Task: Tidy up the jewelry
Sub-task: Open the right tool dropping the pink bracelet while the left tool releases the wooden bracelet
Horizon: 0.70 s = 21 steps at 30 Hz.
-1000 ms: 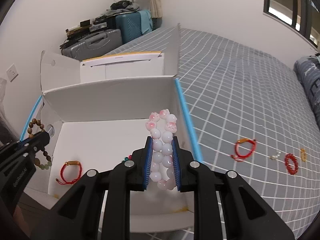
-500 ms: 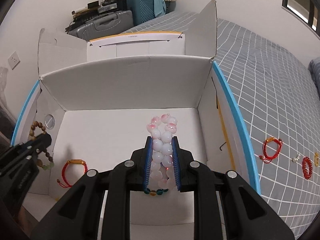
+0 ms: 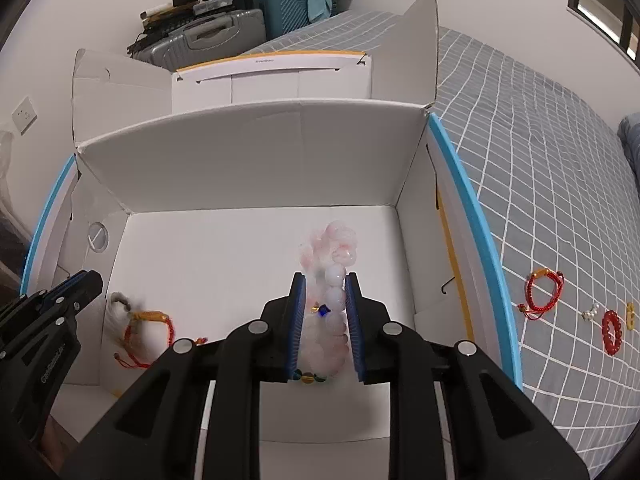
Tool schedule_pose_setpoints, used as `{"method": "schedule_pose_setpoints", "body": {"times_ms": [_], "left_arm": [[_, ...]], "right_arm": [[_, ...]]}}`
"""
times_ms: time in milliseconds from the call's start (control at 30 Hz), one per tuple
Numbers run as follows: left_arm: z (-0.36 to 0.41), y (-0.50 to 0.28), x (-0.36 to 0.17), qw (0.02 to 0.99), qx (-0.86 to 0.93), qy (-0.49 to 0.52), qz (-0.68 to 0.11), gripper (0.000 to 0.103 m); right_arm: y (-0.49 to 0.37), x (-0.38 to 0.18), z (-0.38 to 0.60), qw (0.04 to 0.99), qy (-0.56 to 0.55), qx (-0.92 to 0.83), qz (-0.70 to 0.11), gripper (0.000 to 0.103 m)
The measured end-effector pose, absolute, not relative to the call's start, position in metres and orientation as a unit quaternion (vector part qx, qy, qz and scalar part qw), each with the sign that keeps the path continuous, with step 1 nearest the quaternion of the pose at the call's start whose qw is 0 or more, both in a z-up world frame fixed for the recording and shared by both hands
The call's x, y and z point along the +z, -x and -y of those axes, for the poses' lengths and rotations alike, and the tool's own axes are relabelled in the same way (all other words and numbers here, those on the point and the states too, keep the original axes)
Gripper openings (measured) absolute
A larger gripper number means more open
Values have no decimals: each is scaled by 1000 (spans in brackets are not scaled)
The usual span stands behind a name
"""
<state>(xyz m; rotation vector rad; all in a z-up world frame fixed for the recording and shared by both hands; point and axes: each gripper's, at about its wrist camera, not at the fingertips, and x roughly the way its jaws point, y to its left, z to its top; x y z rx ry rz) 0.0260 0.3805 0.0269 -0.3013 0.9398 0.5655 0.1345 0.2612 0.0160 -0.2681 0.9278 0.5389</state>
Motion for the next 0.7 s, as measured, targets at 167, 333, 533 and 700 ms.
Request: {"method": "schedule_pose_setpoints", "body": {"times_ms": [167, 333, 533, 700], "left_arm": [[-379, -21, 35, 845, 284, 140, -432, 51], [-377, -17, 44, 850, 286, 138, -420, 65], [-373, -15, 49, 854, 292, 130, -411, 79], [-365, -14, 58, 862, 289, 127, -396, 91]], "right_arm": [[-130, 18, -260, 854, 126, 259, -432, 42], [-125, 27, -256, 861, 118, 266, -416, 63], [-120, 39, -247, 874, 109, 261, -394, 76], [-119, 46, -236, 881, 106, 256, -383, 87]]}}
